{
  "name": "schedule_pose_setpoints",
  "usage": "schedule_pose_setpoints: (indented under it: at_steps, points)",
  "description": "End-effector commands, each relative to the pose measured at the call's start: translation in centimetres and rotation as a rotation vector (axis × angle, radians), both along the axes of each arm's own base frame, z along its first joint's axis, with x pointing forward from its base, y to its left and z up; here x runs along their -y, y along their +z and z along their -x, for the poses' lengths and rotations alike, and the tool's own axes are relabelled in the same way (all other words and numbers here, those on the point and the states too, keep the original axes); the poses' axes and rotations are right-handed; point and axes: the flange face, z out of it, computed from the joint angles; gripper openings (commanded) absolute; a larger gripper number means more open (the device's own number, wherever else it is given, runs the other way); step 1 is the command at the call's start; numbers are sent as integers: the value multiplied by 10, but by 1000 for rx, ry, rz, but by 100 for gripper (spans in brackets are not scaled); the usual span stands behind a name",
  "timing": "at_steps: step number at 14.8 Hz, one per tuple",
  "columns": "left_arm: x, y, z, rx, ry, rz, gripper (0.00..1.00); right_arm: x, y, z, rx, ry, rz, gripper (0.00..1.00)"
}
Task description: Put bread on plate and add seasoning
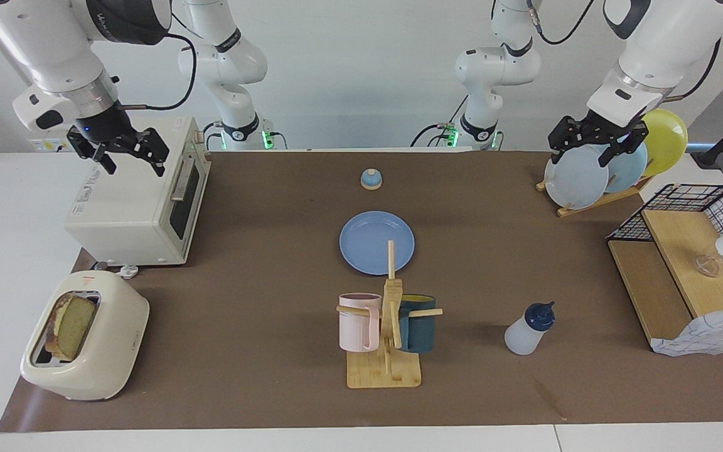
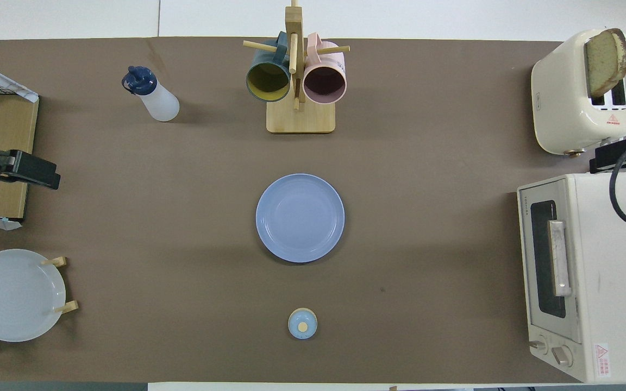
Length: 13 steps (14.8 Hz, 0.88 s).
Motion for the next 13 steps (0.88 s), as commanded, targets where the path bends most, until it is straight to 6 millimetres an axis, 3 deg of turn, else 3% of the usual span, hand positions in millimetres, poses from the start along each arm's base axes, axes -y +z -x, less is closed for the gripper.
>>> schedule_pose_setpoints:
  at_steps: [1,4,8,10,13]
  points:
    - [7,-5,10,30,-23,-7,100,15,5,-37,27,30,29,100]
    - [13,-24,16,103,19,3,100,24,-4,-99,37,85,43,100]
    - [32,-55,26,191,20,19,100,42,-49,-156,90,190,61,100]
    - [33,-68,28,217,14,23,100,52,-56,-168,141,222,86,100]
    - [52,-100,30,286,-13,43,100,90,-65,-167,135,243,101,100]
